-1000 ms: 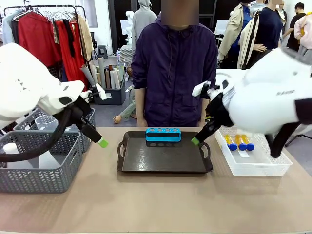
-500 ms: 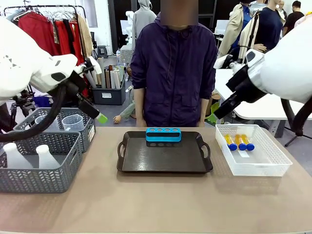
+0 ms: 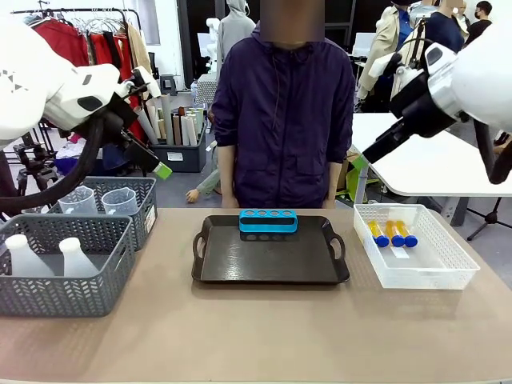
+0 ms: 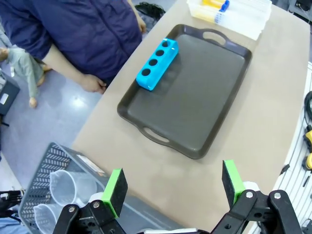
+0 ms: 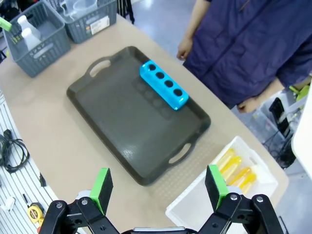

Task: Prepare the laboratory tools.
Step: Pick up one Large Measuring Cup and place it on the Handle tray.

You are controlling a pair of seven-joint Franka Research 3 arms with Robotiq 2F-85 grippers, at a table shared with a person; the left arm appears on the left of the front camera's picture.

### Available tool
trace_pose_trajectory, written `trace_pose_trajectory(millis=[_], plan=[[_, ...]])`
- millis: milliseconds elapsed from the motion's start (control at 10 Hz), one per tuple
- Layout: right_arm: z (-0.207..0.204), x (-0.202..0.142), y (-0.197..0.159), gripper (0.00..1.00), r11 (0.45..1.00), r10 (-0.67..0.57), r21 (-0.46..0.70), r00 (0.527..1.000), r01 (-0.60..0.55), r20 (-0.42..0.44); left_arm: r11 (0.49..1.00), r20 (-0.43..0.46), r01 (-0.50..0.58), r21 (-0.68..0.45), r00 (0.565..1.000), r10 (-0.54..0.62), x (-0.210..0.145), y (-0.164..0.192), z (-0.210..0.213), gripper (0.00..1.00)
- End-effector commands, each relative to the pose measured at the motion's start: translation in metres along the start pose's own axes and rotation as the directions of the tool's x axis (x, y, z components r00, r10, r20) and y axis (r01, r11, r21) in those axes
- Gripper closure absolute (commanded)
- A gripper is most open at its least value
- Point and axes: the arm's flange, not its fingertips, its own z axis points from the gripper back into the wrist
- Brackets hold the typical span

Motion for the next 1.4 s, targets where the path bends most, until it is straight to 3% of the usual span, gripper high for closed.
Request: trace_pose_trajectory(millis=[0, 400, 500, 1300], plan=[[0.01, 0.009, 0.0, 0.0, 0.999, 0.032, 0.017, 0.999, -0.032, 0.022, 0.999, 0.003, -0.017, 0.035, 1.0, 0.017, 0.002, 0.004, -0.002, 0.0], [0.015, 0.009, -0.002, 0.0, 1.0, 0.01, 0.022, 0.998, -0.011, 0.062, 0.998, 0.029, -0.023, 0.063, 0.999, 0.021, -0.001, 0.008, -0.002, 0.0], [0.016, 0.013, 0.005, 0.0, 1.0, 0.021, -0.01, 0.999, -0.021, 0.029, 0.999, 0.022, -0.004, 0.045, 1.0, 0.003, 0.003, 0.007, -0.001, 0.0], [0.016, 0.013, 0.005, 0.0, 1.0, 0.021, -0.01, 0.999, -0.021, 0.029, 0.998, 0.01, 0.052, 0.033, 0.999, -0.052, 0.02, 0.004, 0.008, 0.0]])
